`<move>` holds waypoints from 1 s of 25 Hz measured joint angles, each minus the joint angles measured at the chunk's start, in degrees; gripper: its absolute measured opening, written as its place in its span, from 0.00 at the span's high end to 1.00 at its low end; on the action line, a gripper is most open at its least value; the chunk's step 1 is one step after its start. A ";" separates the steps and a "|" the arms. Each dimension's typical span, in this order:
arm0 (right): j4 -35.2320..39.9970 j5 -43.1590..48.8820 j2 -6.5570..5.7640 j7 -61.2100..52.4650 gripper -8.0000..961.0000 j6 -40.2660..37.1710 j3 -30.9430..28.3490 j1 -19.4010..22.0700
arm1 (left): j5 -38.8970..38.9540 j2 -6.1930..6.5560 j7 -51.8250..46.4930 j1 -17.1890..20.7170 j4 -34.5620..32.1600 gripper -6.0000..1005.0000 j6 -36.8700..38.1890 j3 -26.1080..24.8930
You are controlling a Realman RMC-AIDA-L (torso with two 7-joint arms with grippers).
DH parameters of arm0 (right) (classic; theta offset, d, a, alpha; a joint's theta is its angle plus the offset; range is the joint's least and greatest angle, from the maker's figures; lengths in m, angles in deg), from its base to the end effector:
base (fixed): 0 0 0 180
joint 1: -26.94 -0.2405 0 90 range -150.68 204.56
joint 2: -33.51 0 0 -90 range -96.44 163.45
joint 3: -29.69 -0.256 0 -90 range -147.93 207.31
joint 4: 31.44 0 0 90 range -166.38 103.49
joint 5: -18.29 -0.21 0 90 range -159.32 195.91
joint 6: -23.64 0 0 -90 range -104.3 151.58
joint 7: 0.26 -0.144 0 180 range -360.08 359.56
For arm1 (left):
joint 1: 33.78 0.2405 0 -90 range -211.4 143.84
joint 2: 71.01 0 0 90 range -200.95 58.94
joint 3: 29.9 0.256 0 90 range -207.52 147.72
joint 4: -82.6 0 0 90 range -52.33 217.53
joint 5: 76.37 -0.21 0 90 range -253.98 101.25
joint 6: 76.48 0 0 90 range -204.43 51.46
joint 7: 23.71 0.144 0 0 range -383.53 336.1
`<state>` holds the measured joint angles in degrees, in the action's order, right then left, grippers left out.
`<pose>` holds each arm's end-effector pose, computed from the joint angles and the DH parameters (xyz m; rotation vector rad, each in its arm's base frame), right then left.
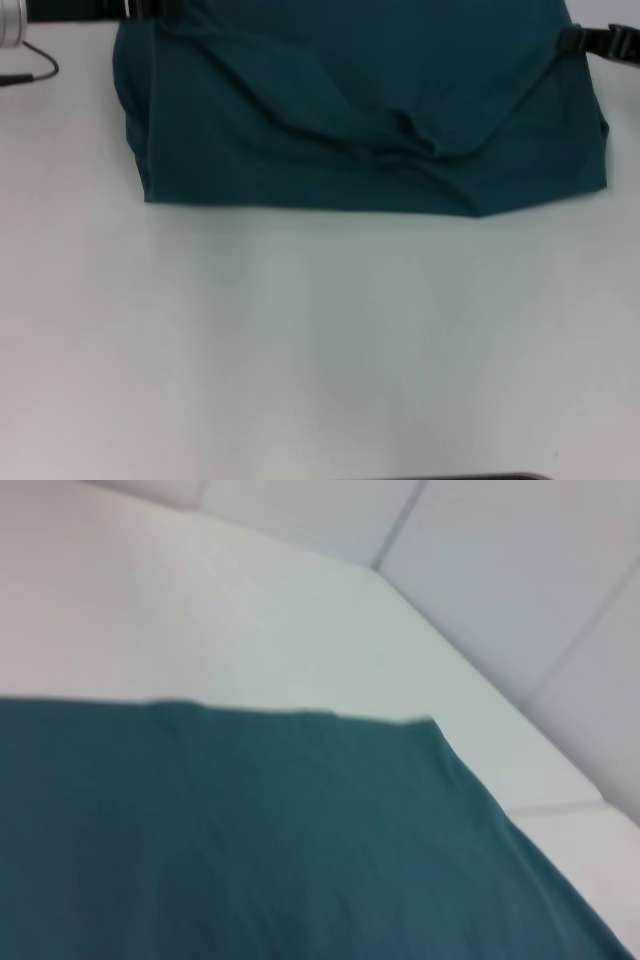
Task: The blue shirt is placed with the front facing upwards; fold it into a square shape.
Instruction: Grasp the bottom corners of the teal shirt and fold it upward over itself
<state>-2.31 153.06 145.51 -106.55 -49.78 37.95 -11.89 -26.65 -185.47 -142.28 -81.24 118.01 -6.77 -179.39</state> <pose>0.3200 0.3889 0.0659 -2.0863 1.3753 0.6944 -0.2285 0.4399 0.0405 -2.3206 -1.2492 -0.5405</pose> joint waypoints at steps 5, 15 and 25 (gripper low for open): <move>-0.13 -0.04 0.13 -0.27 0.95 4.47 0.97 -2.11 | 2.30 0.49 -0.63 -0.15 -0.08 0.94 -3.51 0.02; -0.25 -0.66 -0.37 -0.94 0.94 9.40 1.92 -3.87 | 5.12 0.06 -0.92 -1.03 -1.36 0.94 -11.07 0.49; -5.14 -1.93 0.30 2.65 0.93 17.94 2.91 -3.71 | 9.38 -1.76 4.95 -0.47 -5.77 0.94 -20.20 0.29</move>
<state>-7.45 151.13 145.81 -103.89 -31.84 40.86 -15.60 -17.27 -187.23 -137.34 -81.71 112.24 -26.97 -179.10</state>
